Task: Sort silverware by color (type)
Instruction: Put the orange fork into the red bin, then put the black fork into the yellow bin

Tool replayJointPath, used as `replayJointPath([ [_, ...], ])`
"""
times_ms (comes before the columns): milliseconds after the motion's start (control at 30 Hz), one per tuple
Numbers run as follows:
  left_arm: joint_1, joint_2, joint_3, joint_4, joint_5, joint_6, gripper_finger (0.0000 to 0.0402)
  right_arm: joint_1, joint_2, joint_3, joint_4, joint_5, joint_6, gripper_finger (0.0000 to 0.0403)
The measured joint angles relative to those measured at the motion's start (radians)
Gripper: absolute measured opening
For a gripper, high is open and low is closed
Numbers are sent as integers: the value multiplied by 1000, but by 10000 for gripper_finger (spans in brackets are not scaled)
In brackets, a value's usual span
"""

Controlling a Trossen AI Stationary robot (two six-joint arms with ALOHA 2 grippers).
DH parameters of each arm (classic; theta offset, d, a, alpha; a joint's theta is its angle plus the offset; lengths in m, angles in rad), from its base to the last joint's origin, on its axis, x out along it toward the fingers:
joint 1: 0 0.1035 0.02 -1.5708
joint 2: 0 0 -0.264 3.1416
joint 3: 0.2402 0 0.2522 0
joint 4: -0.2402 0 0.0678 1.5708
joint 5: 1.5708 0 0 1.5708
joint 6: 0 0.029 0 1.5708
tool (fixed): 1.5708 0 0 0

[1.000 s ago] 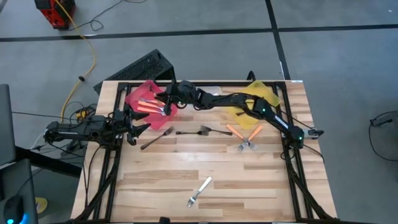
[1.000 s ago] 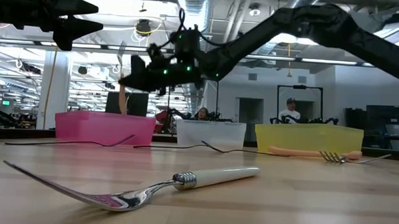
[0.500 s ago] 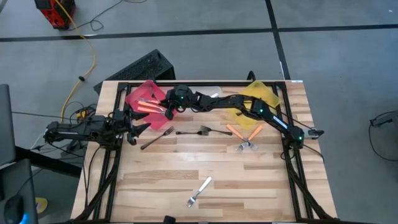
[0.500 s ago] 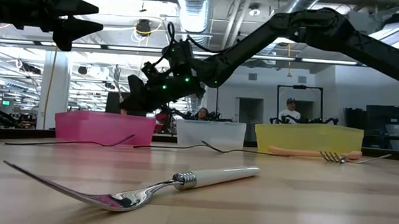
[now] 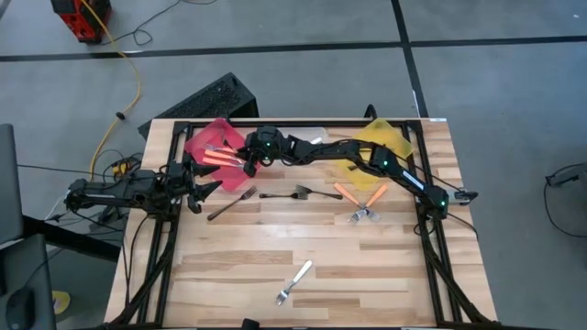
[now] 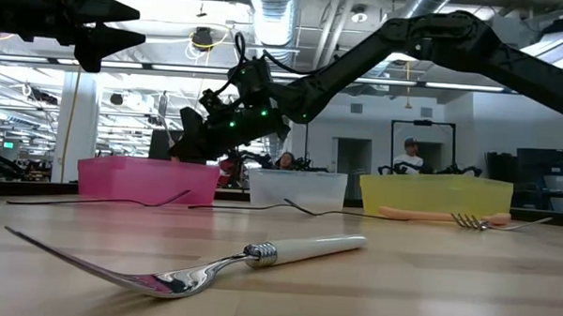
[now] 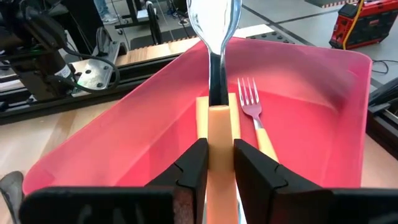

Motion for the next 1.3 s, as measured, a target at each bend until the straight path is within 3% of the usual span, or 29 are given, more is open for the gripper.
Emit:
replayJointPath([
  [533, 0, 0, 0, -1, -1, 0, 233, 0, 0, 0, 2, 0, 34, 107],
  [967, 0, 0, 0, -30, -1, -14, 233, 1, 0, 0, 26, -7, 11, 197],
  [1300, 0, 0, 0, -47, -2, -35, 233, -17, -150, 6, -57, -32, -64, 191],
])
